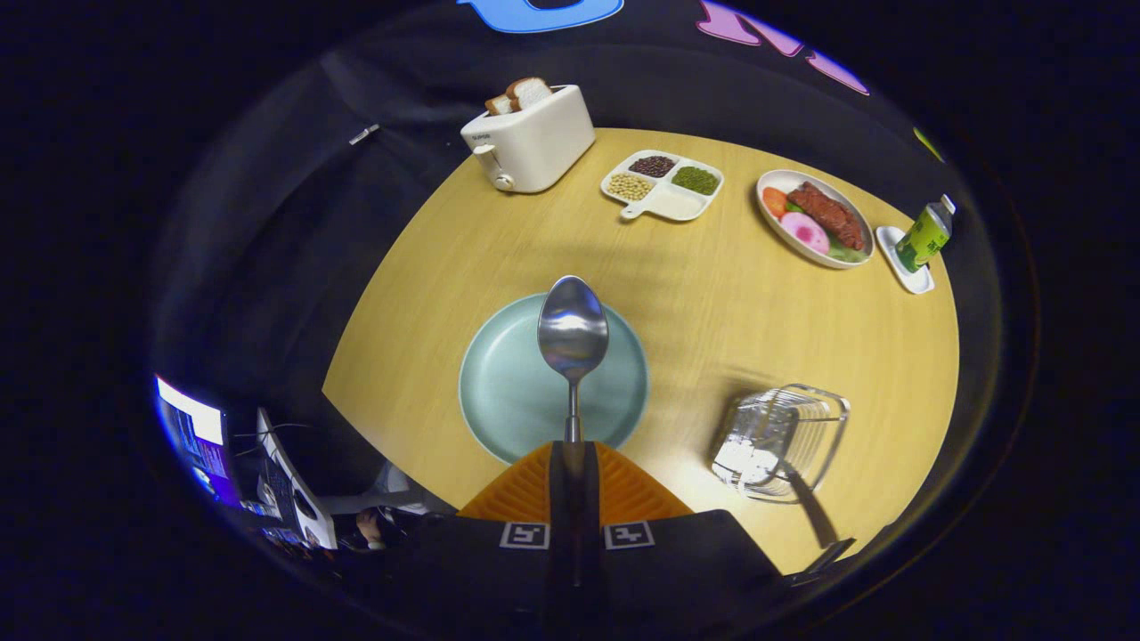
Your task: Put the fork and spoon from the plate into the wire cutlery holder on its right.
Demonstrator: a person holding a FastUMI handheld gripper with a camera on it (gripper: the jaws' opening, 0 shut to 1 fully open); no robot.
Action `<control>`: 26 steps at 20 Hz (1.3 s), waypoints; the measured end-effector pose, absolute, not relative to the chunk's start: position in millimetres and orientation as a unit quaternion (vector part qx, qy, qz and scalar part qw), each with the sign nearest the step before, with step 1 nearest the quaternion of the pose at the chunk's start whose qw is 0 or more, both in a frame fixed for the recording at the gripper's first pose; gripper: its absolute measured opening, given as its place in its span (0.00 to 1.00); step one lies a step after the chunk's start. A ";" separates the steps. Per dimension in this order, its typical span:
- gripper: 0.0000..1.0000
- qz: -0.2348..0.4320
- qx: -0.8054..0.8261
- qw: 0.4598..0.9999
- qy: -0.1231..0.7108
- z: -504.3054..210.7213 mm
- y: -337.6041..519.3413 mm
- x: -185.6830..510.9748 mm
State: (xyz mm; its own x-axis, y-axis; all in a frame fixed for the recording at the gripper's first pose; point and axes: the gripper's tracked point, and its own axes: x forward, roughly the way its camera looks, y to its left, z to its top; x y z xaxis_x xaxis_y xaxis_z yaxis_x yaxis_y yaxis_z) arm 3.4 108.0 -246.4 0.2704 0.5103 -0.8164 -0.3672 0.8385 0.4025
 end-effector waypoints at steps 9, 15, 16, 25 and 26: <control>0.08 0.260 -0.065 0.712 0.649 -272.6 -35.9 -22.9; 0.07 0.281 -0.171 0.592 0.736 -289.6 -53.5 -19.2; 0.08 0.285 -0.194 0.575 0.742 -289.8 -53.5 -18.3; 0.13 0.272 -0.254 0.539 0.756 -309.9 -32.1 4.3; 0.15 0.272 -0.246 0.543 0.756 -309.3 -29.0 5.4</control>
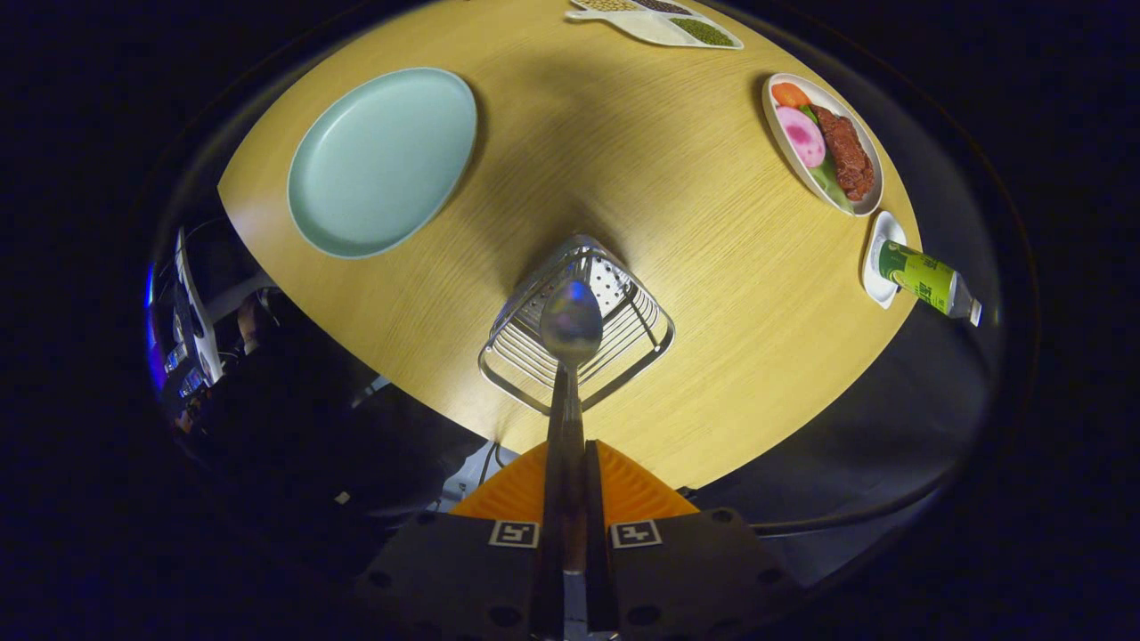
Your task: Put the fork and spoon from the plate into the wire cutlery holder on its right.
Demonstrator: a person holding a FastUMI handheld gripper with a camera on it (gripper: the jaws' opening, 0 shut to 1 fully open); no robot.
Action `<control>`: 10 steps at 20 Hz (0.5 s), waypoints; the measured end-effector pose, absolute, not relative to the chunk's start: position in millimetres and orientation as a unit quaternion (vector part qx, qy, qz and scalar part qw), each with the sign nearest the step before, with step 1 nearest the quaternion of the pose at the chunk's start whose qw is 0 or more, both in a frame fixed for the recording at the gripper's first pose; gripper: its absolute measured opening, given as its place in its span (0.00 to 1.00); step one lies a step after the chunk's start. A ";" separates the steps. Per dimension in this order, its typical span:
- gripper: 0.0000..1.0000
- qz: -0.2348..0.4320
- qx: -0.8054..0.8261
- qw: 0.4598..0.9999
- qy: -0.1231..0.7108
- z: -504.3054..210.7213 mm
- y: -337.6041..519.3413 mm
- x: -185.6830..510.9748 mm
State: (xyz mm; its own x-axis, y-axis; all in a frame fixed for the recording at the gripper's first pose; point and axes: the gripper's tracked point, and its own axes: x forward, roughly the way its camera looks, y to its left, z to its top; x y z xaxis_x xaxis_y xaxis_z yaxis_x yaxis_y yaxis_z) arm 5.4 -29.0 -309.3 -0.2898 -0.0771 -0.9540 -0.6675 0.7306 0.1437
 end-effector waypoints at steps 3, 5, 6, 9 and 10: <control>0.46 0.277 -0.234 0.565 0.741 -303.7 -30.9 11.3; 0.67 0.285 -0.211 0.600 0.717 -297.8 -25.4 14.4; 0.81 0.289 -0.189 0.623 0.702 -297.6 -17.2 15.1; 0.99 0.263 -0.115 0.704 0.649 -279.1 -13.7 18.2; 0.99 0.245 -0.089 0.734 0.627 -269.9 -14.6 21.5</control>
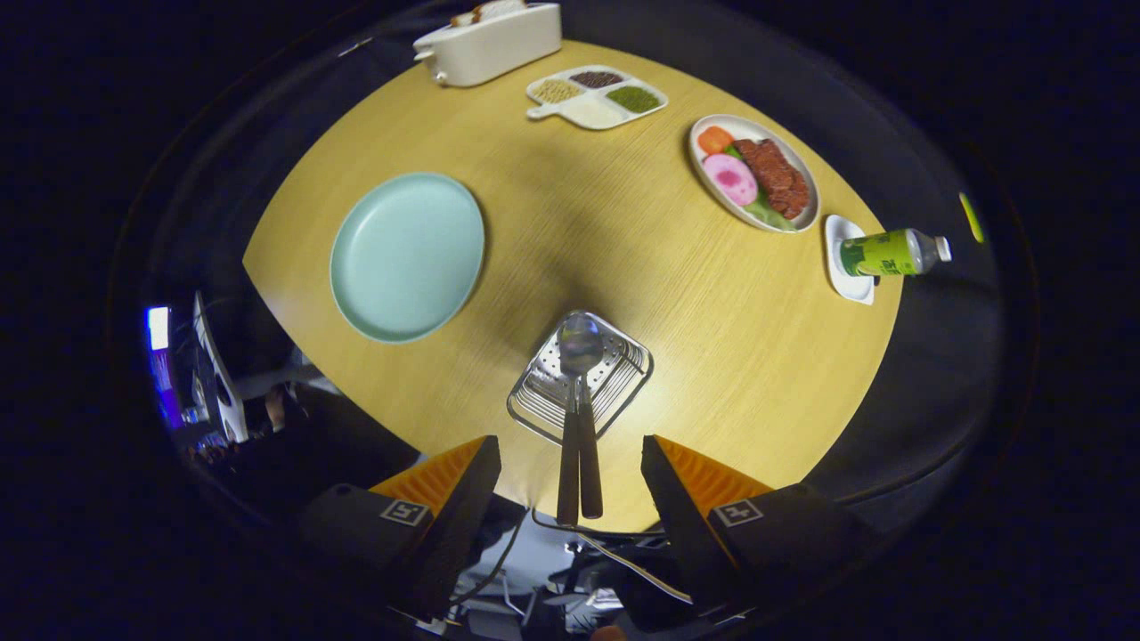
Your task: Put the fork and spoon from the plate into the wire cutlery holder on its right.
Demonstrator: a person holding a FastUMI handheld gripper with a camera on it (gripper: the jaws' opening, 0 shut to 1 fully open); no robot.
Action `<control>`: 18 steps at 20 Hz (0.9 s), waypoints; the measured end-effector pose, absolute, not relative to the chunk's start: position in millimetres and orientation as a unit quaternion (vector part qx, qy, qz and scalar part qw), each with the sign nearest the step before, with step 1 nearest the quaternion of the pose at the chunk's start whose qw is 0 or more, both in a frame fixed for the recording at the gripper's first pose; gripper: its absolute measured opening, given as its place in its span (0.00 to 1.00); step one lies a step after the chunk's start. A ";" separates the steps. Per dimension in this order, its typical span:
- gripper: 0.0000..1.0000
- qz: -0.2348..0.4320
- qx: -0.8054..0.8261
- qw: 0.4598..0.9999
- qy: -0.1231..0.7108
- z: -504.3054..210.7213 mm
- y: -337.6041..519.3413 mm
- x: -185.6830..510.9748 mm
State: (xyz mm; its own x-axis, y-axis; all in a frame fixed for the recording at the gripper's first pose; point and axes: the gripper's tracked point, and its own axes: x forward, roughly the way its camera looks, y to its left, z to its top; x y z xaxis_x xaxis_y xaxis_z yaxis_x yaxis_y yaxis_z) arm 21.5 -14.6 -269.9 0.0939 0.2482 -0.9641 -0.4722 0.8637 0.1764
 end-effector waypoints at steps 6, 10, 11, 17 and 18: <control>0.99 0.088 0.011 0.896 0.434 -200.5 -52.1 57.5; 0.99 0.021 0.011 0.954 0.298 -141.7 -82.5 72.9; 0.99 0.007 0.003 0.965 0.261 -123.2 -90.1 73.1; 0.99 -0.014 -0.021 0.995 0.099 -57.3 -114.3 33.1; 0.98 -0.019 -0.021 0.996 0.079 -51.6 -120.0 27.1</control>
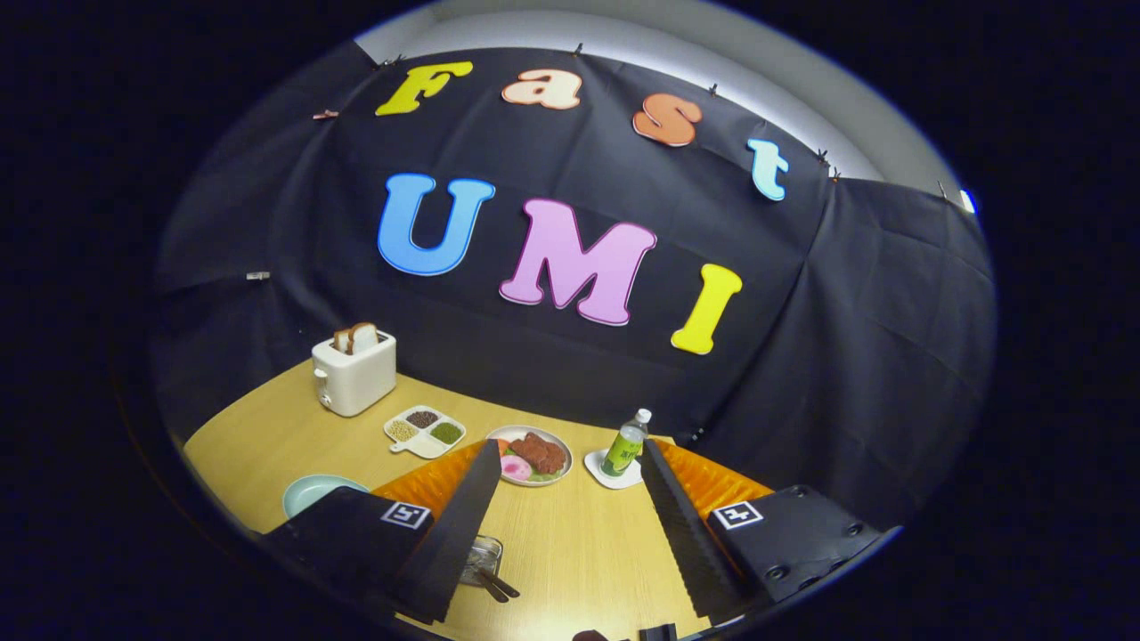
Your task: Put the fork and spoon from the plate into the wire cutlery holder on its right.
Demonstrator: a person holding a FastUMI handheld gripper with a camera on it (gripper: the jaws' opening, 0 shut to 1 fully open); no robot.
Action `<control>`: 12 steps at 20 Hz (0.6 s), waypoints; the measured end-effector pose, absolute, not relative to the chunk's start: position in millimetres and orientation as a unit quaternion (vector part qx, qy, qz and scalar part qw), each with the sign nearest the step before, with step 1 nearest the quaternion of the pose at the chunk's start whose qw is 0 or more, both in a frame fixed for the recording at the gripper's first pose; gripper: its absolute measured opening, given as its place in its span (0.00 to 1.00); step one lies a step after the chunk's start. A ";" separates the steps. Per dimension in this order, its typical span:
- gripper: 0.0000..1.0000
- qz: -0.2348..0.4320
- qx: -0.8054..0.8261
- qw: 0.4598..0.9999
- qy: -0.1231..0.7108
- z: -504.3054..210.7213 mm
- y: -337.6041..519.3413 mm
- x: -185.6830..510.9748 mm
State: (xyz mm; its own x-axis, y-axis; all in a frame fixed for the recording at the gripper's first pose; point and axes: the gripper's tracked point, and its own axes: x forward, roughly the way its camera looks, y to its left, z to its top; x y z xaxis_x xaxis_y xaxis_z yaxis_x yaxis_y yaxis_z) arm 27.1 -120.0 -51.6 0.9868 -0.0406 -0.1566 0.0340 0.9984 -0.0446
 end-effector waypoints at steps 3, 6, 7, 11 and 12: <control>0.98 0.001 -0.026 0.998 0.054 -49.9 -123.0 17.6; 0.98 0.026 -0.017 0.998 0.058 -56.0 -129.1 14.9; 0.98 0.034 -0.013 0.998 0.058 -57.7 -130.8 13.4; 0.98 0.070 -0.006 0.996 0.058 -70.6 -133.9 -0.7; 0.98 0.075 -0.003 0.996 0.053 -70.6 -135.4 -2.0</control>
State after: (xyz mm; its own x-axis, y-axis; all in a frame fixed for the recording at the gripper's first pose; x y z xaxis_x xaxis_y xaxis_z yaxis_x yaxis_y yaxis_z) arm -2.0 -135.4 -70.6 0.9830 0.1498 -0.1065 -0.1504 0.9886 0.0027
